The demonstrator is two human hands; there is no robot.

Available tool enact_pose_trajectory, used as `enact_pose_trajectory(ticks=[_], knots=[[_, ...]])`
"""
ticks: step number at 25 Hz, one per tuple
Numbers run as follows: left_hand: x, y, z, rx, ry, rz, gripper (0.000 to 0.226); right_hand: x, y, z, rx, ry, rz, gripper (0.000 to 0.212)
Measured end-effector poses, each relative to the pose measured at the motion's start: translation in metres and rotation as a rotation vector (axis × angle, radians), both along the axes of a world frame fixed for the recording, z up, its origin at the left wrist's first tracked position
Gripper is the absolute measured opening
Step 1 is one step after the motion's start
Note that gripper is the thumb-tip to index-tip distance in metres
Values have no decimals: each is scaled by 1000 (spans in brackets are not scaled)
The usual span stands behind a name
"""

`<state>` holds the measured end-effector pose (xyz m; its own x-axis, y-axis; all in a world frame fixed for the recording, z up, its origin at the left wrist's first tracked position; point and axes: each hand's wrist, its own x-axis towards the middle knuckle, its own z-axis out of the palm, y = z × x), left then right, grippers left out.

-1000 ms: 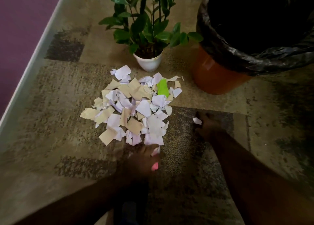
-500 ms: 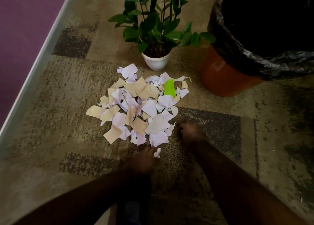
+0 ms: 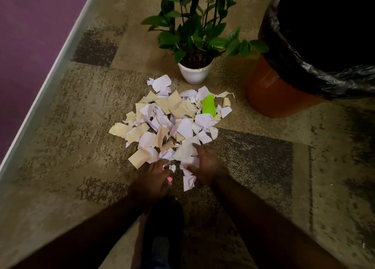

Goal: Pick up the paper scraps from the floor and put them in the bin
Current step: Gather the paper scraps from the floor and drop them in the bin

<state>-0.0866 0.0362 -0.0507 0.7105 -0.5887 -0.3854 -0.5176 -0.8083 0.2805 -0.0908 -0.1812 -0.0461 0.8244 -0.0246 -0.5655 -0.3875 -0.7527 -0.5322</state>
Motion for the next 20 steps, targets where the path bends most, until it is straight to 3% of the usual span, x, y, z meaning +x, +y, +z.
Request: enact_pose_trajectory(ticks=[3,6,9,11,13,16,20], knots=[[-7,2,-8,91,124,-61,72,-11,8,-3,-101,8,246,102],[-5,2,-9,126,138,-69,80,-24,10,-14,-212,-57,461,111],[-8,-6,-1,157,64,-85,90,-31,7,-22,-273,-97,556,110],[-13,-21,7,266,6,-88,98,-32,6,-24,-287,-107,567,96],[-18,-37,9,333,-64,-73,90,-29,9,-23,-271,-117,538,74],[-21,-50,0,421,21,-3,64,-24,12,-20,-248,-102,468,49],[-7,-43,-1,368,-6,-39,48,-14,8,-15,-231,-34,448,39]])
